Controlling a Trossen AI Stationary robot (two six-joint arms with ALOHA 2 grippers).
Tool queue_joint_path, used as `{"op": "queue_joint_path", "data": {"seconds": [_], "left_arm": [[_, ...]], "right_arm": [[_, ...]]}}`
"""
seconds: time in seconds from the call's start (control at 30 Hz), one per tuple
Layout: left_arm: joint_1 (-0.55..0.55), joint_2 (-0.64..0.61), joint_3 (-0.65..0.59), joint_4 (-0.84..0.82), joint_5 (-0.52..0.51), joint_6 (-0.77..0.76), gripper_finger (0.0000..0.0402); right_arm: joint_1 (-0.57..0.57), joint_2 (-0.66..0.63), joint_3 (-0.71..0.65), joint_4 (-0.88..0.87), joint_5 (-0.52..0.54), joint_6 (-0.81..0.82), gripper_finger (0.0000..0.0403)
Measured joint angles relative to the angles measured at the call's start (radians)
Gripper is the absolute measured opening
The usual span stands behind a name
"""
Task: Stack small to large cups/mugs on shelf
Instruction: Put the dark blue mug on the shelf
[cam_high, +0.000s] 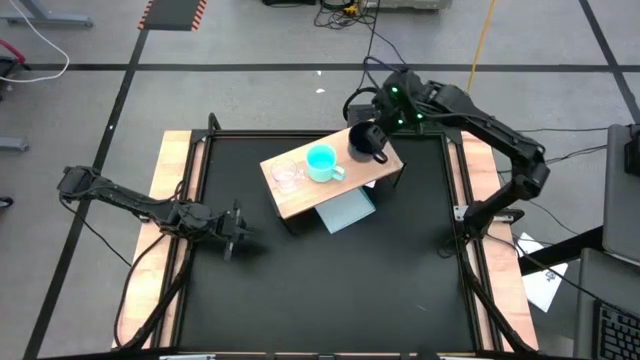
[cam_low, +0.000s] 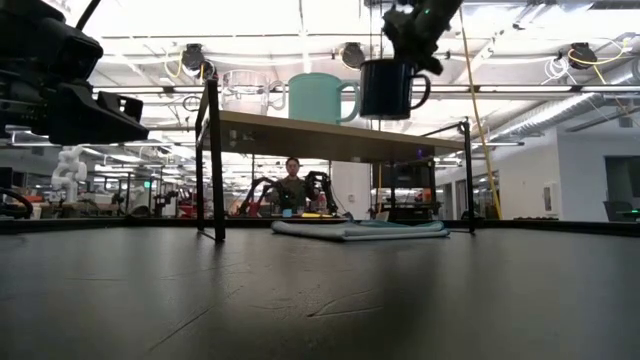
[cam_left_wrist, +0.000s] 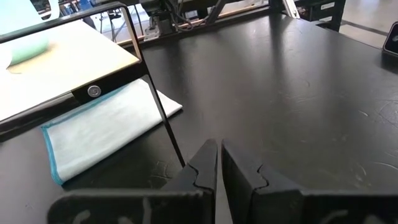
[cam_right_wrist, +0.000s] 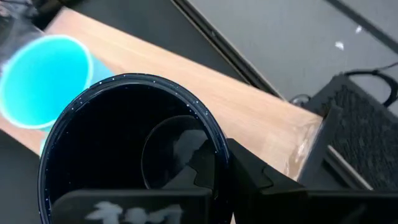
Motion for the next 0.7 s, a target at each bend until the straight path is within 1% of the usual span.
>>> {"op": "queue_joint_path", "data": {"seconds": [0.2,0.33,0.7], "left_arm": [[0.000,0.000,0.000,-0.015,0.000,0.000,0.0026],[0.000,0.000,0.000,-0.016,0.000,-0.001,0.0026],[0.000,0.000,0.000,-0.024,0.001,-0.003,0.0026]], "right_arm": [[-0.015,0.081,0.045,-0.040,-0.001,0.004,0.0011],[-0.030,0.117,0.076,-0.081,0.000,0.037,0.0011],[-0.028,0.131,0.069,-0.098,0.004,0.076,0.0011]]}}
